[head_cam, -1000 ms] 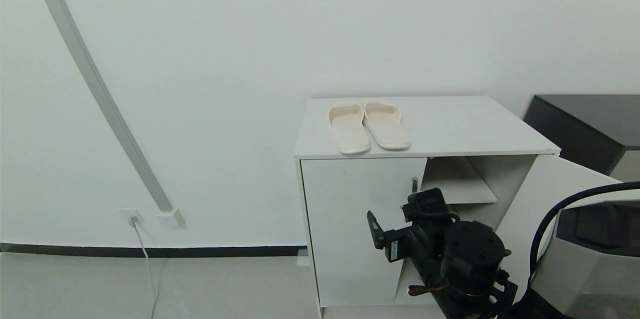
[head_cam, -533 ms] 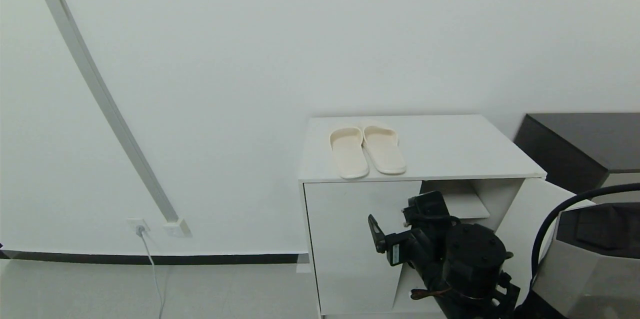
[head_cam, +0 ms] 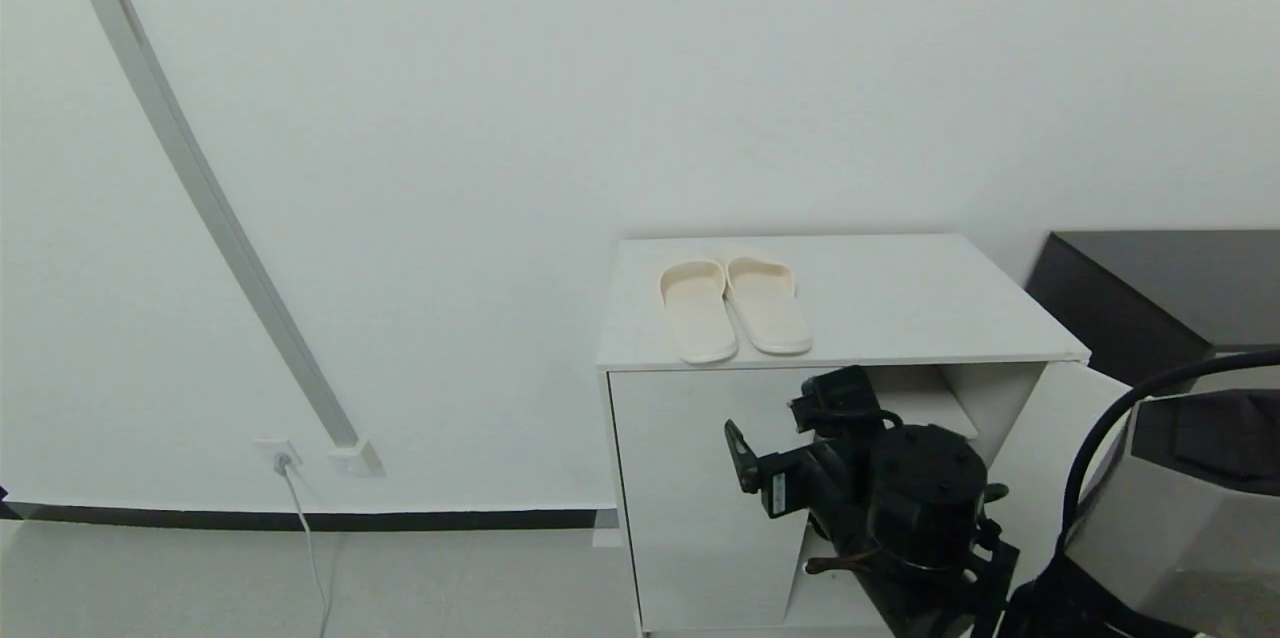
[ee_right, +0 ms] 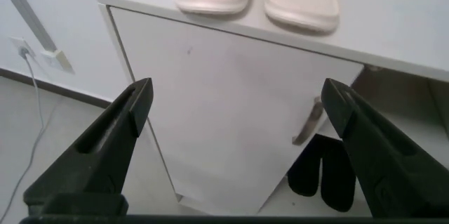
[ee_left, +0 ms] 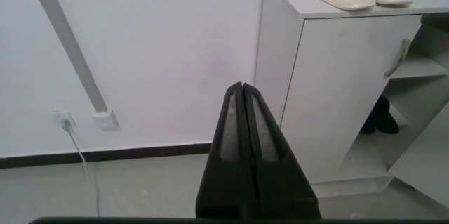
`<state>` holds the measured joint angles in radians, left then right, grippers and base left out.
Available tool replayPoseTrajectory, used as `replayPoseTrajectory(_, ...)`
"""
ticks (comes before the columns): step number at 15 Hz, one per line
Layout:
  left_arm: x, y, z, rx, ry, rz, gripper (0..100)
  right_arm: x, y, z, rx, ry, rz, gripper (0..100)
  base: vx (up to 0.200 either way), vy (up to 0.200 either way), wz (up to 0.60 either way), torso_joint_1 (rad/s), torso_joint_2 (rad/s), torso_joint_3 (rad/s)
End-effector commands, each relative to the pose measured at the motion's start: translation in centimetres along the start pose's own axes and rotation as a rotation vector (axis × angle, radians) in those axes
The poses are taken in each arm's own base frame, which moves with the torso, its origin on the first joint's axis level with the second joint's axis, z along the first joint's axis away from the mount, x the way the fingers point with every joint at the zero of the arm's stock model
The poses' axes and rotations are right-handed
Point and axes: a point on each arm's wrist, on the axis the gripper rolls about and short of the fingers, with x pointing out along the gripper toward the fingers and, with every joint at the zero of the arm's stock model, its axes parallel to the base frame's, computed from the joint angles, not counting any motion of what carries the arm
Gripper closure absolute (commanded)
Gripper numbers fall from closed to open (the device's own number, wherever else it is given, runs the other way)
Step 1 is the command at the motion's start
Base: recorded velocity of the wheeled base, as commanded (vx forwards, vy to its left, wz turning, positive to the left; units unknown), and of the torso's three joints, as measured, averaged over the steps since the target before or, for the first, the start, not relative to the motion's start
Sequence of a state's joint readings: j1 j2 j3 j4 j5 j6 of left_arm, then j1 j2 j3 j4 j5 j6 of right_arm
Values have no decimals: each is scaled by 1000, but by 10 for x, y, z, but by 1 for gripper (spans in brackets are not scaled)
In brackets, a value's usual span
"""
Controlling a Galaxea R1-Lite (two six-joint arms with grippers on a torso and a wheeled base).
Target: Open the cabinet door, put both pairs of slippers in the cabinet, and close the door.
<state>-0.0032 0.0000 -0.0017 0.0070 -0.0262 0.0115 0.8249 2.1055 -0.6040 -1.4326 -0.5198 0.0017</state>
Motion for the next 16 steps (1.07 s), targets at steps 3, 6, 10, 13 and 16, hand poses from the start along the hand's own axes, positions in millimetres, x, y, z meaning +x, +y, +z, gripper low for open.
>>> replayPoseTrajectory(3,0,0,0,-1,-1,0,100,28,-2,51,46,-11,-44,0,0,0,0,0,0,0)
replayPoseTrajectory(6,0,0,0,-1,-1,0,100,31,0,94,132,82,-50,0,0,0,0,0,0,0)
replayPoseTrajectory(10,0,0,0,-1,1,0,100,36,4,103,139,86,-49,0,0,0,0,0,0,0)
replayPoseTrajectory(13,0,0,0,-1,1,0,100,34,7,94,118,113,-44,0,200,0,0,-6,1,4)
replayPoseTrajectory(16,0,0,0,-1,1,0,100,38,9,86,109,132,-43,0,200,0,0,-1,-3,4)
